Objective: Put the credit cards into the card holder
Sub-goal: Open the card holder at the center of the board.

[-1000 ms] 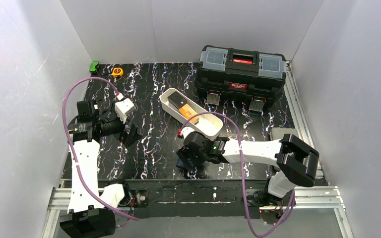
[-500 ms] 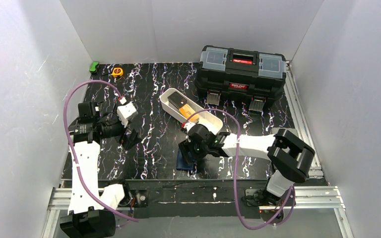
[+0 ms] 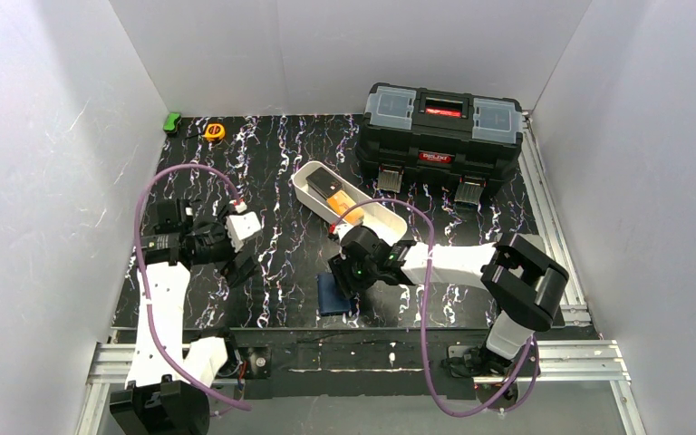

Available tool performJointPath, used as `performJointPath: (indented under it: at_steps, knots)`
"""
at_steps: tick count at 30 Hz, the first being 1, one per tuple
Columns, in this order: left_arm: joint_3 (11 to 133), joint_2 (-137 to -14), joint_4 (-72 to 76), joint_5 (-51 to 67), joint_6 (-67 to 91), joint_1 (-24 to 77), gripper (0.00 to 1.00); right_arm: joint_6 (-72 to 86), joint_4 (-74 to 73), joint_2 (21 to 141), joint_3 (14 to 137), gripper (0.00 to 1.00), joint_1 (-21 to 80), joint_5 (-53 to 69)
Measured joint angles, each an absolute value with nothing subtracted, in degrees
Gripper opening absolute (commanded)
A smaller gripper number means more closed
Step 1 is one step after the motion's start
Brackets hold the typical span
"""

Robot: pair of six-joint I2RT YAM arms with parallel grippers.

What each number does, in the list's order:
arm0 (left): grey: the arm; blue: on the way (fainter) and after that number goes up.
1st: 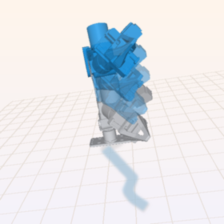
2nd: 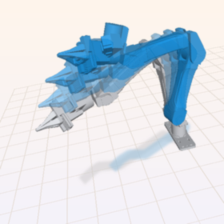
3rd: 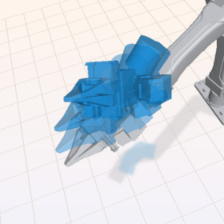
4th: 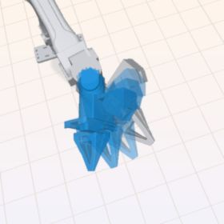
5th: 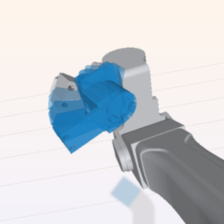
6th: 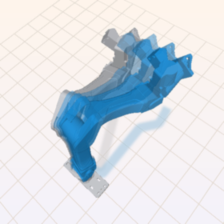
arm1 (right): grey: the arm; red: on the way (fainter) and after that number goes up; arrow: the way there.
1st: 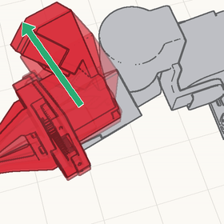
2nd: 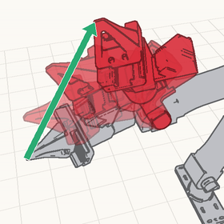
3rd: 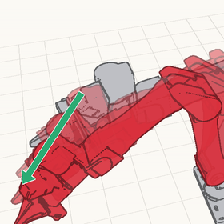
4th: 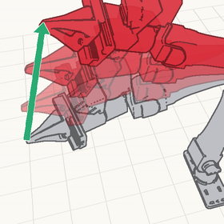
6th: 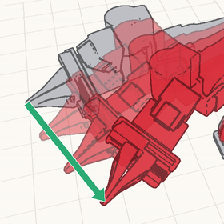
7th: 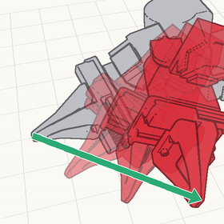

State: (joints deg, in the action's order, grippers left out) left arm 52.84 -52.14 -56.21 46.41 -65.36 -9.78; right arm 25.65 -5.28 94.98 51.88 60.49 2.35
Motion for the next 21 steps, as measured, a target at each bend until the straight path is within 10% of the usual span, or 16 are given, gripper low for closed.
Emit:
performJointPath:
  at_steps: [7, 21]
  knots:
    - [49.1, -51.6, -54.0, 44.3, -68.4, -6.0, 0.99, 25.3, -4.1, 95.0, 51.5, 0.01, 60.4, 3.5]
    - [49.2, -55.0, -52.8, 46.3, -67.0, 1.8, 0.99, 21.8, -0.4, 87.7, 50.7, 0.01, 60.4, 6.0]
